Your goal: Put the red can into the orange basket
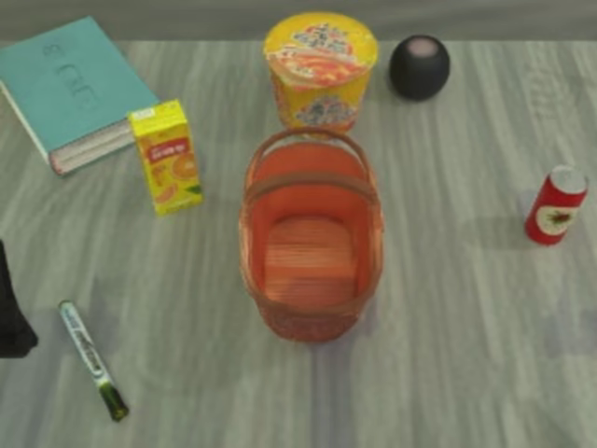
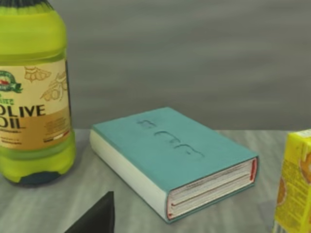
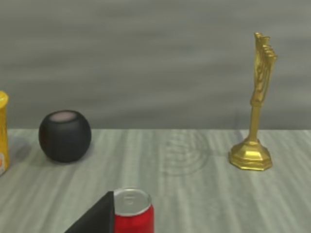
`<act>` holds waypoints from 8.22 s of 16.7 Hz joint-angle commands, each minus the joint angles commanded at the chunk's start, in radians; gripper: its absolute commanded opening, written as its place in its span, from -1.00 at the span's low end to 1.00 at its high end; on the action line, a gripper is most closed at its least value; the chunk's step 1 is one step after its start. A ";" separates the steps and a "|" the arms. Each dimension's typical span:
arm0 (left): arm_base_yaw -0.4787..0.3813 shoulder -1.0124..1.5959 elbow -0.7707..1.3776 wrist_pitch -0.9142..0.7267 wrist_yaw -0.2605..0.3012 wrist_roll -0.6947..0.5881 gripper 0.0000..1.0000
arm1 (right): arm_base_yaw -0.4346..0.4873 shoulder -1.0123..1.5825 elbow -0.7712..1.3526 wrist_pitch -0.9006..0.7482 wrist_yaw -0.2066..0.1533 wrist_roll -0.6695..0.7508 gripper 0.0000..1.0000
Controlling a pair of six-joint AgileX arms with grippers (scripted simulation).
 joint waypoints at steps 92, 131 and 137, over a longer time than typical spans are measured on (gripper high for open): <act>0.000 0.000 0.000 0.000 0.000 0.000 1.00 | 0.306 2.105 1.338 0.589 -0.971 -0.041 -1.00; 0.000 0.000 0.000 0.000 0.000 0.000 1.00 | 0.336 2.299 1.212 1.110 -1.111 0.029 1.00; 0.000 0.000 0.000 0.000 0.000 0.000 1.00 | 0.336 2.299 1.212 1.110 -1.111 0.029 1.00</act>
